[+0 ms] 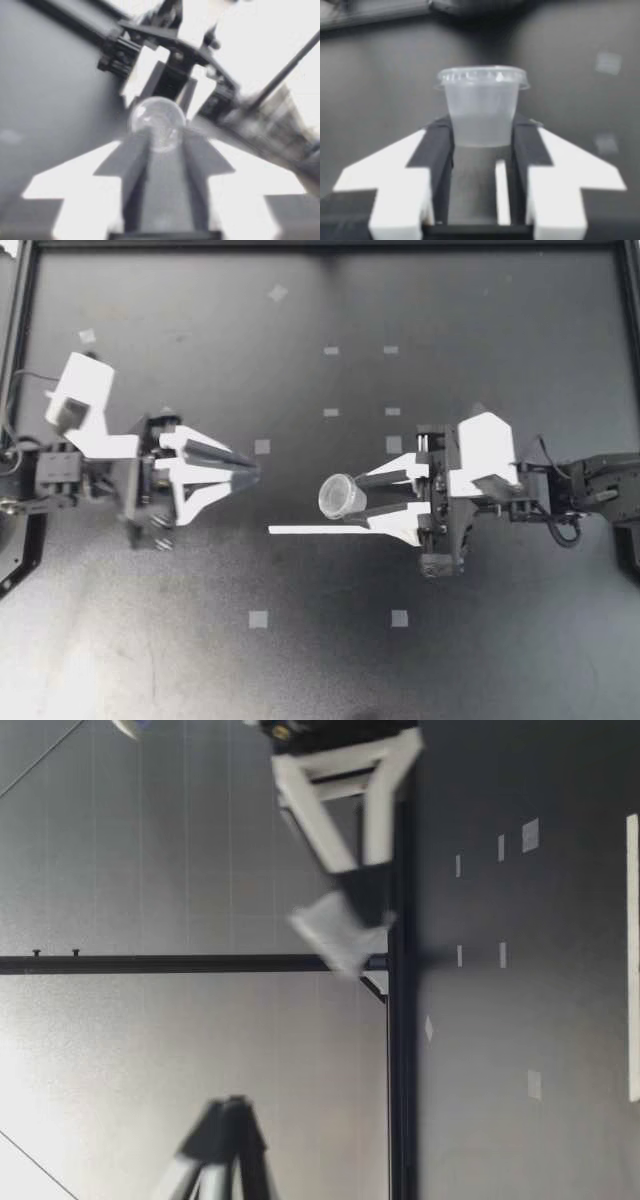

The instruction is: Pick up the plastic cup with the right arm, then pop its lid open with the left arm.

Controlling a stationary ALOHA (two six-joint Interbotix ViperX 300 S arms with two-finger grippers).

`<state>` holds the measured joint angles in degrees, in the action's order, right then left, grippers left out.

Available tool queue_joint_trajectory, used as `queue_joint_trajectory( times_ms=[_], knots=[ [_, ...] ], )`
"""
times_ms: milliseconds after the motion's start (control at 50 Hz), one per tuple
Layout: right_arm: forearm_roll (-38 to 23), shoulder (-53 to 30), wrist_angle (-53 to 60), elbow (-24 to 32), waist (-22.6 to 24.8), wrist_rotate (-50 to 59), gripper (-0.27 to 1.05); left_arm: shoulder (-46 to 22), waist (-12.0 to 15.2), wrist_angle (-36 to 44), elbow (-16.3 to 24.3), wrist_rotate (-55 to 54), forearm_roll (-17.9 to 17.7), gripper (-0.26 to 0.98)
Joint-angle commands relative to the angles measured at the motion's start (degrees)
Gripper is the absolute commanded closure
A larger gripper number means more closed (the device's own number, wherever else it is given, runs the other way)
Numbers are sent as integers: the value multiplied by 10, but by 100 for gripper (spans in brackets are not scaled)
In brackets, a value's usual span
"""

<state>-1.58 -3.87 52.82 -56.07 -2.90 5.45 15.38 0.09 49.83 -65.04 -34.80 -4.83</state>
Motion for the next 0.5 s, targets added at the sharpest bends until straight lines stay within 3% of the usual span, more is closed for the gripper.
queue_joint_trajectory(
  times_ms=[0,120,260,480],
  knots=[
    [-2,6,42,6,-4,-25,45,-3,0,61,-5,-74,-1,30],
    [-1,-16,79,18,-4,-79,45,-29,-1,69,-4,-228,10,29],
    [-1,-28,83,35,-4,-110,45,-78,-2,70,10,-378,50,29],
    [-3,-46,85,53,-4,-111,45,-128,-2,76,57,-414,81,29]
  ],
)
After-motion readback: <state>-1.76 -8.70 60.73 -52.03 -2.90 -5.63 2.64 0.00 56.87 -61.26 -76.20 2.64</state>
